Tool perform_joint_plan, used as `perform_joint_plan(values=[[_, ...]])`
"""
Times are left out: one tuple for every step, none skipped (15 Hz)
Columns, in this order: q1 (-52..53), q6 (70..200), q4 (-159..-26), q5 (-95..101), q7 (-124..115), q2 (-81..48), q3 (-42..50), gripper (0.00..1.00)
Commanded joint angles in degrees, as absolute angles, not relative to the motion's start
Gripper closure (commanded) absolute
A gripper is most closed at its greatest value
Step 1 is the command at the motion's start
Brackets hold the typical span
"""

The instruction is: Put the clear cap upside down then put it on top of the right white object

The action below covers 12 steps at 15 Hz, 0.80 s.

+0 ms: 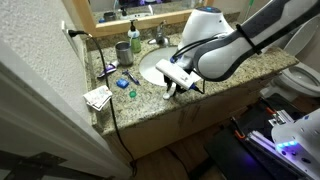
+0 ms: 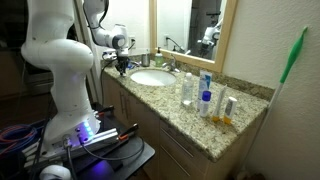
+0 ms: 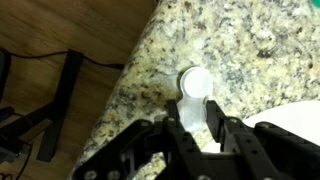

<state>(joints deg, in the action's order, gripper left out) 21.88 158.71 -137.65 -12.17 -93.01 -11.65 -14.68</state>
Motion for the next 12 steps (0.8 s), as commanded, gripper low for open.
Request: perform_joint_plan(values=[[20.46,159.39,-136.39,-14.98,-89.27,-13.61,-15.96,0.91],[20.45,159.4,-136.26,-15.33,-88.95,-13.76,-15.97,0.91],[20.52,159.28,-136.17,-15.31,-88.87,-13.76,-15.77,0.92],[20.51,159.18,-136.25,-15.41,-88.77,-13.63,-15.61,0.92],[20.47,159.29,-136.39,-15.57,-88.71,-13.51,-15.56,0.92],[20.45,159.15,-136.44,-15.66,-88.64,-13.42,-15.55,0.91],[20.46,158.93,-136.39,-15.62,-88.58,-13.46,-15.54,0.89],[20.55,158.77,-136.35,-15.33,-88.79,-13.55,-15.4,0.88],[20.63,158.38,-136.23,-15.02,-89.07,-13.66,-15.25,0.71],[20.95,158.16,-136.23,-14.39,-90.09,-13.7,-14.87,0.52],[20.93,158.11,-136.18,-14.62,-90.06,-13.65,-14.99,0.4],[20.84,158.01,-136.19,-14.97,-89.64,-13.54,-15.23,0.35]])
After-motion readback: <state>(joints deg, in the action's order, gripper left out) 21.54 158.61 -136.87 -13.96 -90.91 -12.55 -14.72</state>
